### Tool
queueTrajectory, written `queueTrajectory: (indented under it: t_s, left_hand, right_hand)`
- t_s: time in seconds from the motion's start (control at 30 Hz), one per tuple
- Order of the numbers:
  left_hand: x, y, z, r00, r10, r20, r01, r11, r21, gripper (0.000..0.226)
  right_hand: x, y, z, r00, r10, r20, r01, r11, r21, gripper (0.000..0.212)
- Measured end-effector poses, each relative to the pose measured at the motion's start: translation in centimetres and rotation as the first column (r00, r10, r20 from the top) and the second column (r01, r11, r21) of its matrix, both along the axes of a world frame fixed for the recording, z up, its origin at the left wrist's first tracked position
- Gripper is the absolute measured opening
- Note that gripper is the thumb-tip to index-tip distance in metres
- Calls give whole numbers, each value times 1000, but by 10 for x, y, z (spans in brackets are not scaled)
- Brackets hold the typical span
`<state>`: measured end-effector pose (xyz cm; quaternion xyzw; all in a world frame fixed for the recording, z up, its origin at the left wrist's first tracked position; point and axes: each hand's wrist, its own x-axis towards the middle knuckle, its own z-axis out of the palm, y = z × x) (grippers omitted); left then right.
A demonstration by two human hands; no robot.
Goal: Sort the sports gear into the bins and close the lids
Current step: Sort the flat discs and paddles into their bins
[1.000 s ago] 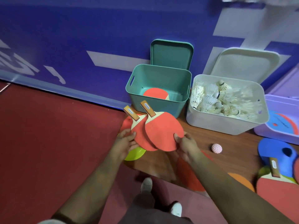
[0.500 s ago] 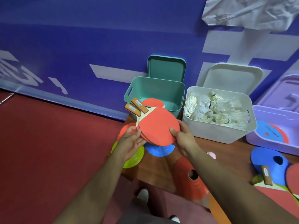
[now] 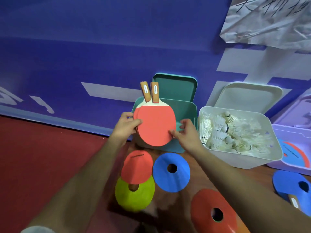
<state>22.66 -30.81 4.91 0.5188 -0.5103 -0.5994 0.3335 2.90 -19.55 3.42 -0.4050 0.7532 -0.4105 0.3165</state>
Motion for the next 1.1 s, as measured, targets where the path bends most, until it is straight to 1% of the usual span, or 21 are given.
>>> queueTrajectory:
  t_s: [0.03,0.07,0.13,0.17,0.2,0.27,0.3,0.33,0.37,0.4,0.47,0.53,0.6,0.67,0.7,0.73,0.8,0.87,0.97,1.0,1.1]
  left_hand:
    - [1,-20,6,996,-44,73,47,998,-47,25]
    - [1,-42,13,989,-109,100,117,990,-77,22]
    - [-5,-80,27,963,-250,101,260,960,-102,20]
    - [-9,-96,32,947,-303,105,313,944,-105,20]
    - [-14,-108,36,933,-344,108,355,929,-105,20]
    - [-27,-131,40,900,-425,94,434,895,-105,20]
    - [-33,-140,39,880,-468,87,475,874,-103,20]
    - [-39,-147,38,859,-504,91,512,853,-99,21]
    - [-43,-151,35,841,-531,104,540,837,-92,23]
    - [-48,-157,31,830,-547,106,555,829,-72,25]
    - [-54,-166,21,824,-561,83,564,825,-26,27]
    - [-57,-174,6,830,-555,54,556,831,9,26]
    - [-53,-182,-13,828,-554,92,554,832,29,23]
    - [-47,-184,-37,803,-573,164,571,818,66,24]
    - [-45,-181,-49,793,-583,177,577,812,87,27]
    - [-44,-179,-63,789,-584,193,576,811,102,29]
    - [-47,-176,-87,793,-547,268,543,834,95,32]
    - [-54,-177,-112,782,-492,384,505,860,73,32]
    - [-68,-176,-137,693,-438,573,473,876,97,34]
    - [-72,-173,-143,666,-441,602,468,875,124,35]
    - [-79,-168,-161,614,-480,626,476,858,191,35]
  right_hand:
    - [-5,-14,8,977,26,-214,-40,997,-62,54]
    - [-9,-32,18,933,49,-355,-106,984,-144,53]
    - [-13,-67,44,852,102,-513,-262,932,-251,49]
    - [-15,-85,54,810,128,-572,-326,910,-257,50]
    - [-16,-100,63,762,159,-627,-376,898,-230,56]
    - [-17,-127,74,699,250,-670,-404,911,-82,68]
    - [-18,-137,75,696,297,-654,-382,924,14,70]
    - [-19,-143,73,715,341,-610,-350,930,110,67]
    - [-22,-147,70,759,366,-539,-325,930,173,62]
    - [-25,-152,66,819,354,-451,-302,935,185,58]
    - [-31,-160,52,916,289,-279,-258,955,143,53]
    - [-37,-163,34,959,227,-169,-203,968,149,50]
    - [-45,-162,14,991,121,-50,-110,978,177,45]
    - [-51,-160,-8,991,-13,132,-17,975,221,39]
    - [-53,-159,-19,978,-70,197,19,968,249,40]
    - [-55,-160,-31,967,-116,228,49,958,283,42]
    - [-55,-164,-52,964,-151,217,72,939,336,42]
    - [-54,-171,-70,972,-145,185,71,932,355,42]
    - [-56,-180,-96,989,-100,110,48,913,405,40]
    - [-57,-182,-104,994,-82,74,42,904,426,38]
    - [-60,-182,-127,998,18,-64,17,862,506,35]
